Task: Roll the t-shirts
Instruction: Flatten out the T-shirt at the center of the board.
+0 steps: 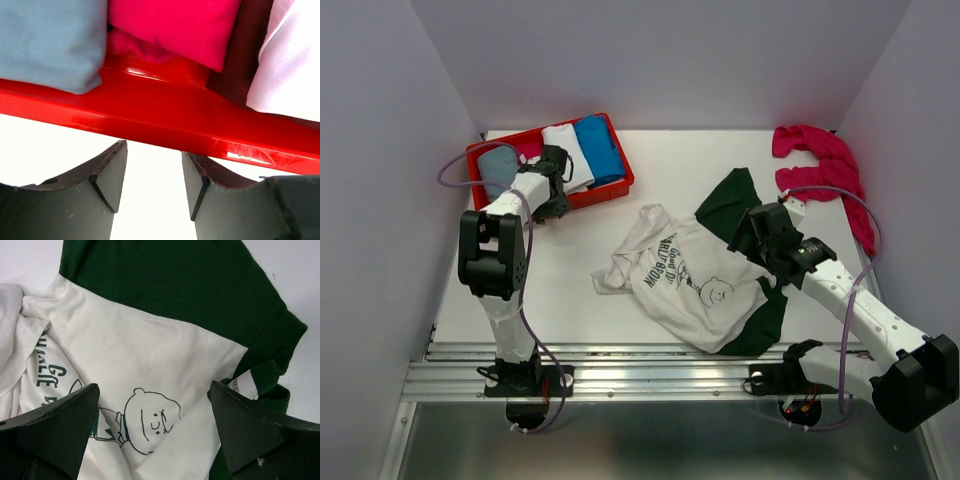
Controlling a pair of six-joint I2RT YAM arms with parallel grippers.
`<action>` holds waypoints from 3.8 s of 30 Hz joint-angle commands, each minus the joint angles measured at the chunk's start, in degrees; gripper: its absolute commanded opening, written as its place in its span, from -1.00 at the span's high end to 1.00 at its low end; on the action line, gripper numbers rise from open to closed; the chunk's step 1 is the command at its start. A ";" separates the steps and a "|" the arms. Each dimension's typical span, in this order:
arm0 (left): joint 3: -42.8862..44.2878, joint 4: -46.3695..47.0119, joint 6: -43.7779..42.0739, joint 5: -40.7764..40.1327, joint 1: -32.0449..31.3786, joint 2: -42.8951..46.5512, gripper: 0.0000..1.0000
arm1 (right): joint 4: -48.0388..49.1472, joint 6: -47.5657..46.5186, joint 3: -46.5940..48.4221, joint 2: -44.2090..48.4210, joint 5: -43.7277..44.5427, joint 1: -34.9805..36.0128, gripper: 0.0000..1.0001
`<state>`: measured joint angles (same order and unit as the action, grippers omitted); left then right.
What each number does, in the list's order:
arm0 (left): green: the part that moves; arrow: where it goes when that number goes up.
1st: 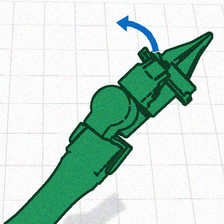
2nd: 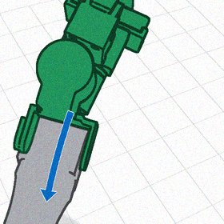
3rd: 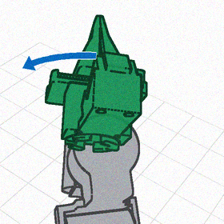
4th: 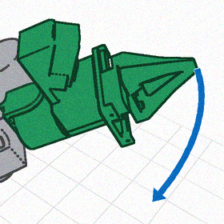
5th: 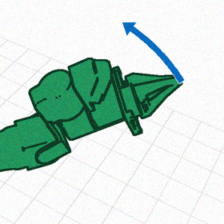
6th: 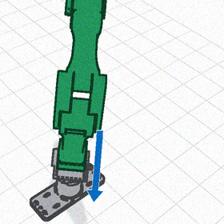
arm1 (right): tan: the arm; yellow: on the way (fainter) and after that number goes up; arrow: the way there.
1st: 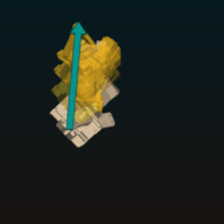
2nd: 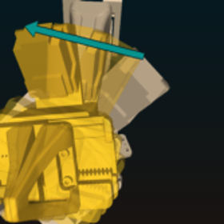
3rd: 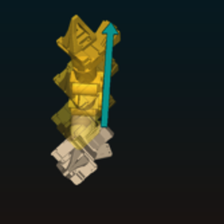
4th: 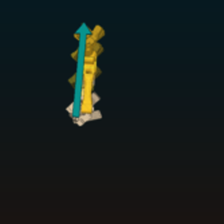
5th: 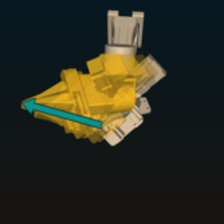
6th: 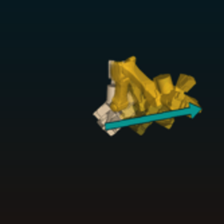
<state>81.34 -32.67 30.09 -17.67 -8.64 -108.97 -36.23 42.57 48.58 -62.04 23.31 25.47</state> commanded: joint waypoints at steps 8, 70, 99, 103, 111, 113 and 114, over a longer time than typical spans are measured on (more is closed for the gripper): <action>-0.65 1.55 -0.73 -6.67 3.54 3.66 -0.15 | 2.39 -0.12 0.11 1.04 -1.25 -0.43 -0.94; 14.80 6.12 0.85 -0.78 -39.96 -8.44 -0.13 | 9.42 -8.11 -1.99 -3.35 -15.40 -19.76 -1.00; 7.00 7.52 0.41 2.89 -32.93 7.00 1.00 | 11.43 -8.55 -2.00 -5.80 -16.72 -20.29 -1.00; -0.20 11.30 1.64 10.44 -28.89 12.19 1.00 | 14.43 -9.25 2.99 -11.25 -16.72 -20.29 -1.00; -3.38 12.81 1.47 15.12 -24.23 15.45 1.00 | 17.77 -10.58 20.29 -33.80 -18.38 -21.34 -0.67; -3.29 12.63 1.55 15.39 -23.96 15.36 1.00 | 17.77 -10.22 24.00 -38.22 -18.83 -21.34 -0.47; -3.21 12.37 1.47 15.56 -23.88 15.45 1.00 | 17.77 -9.87 27.41 -40.42 -19.18 -21.34 -0.44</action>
<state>77.95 -21.96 31.66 -4.34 -32.80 -95.77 -21.10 32.73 67.99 -97.06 5.74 4.69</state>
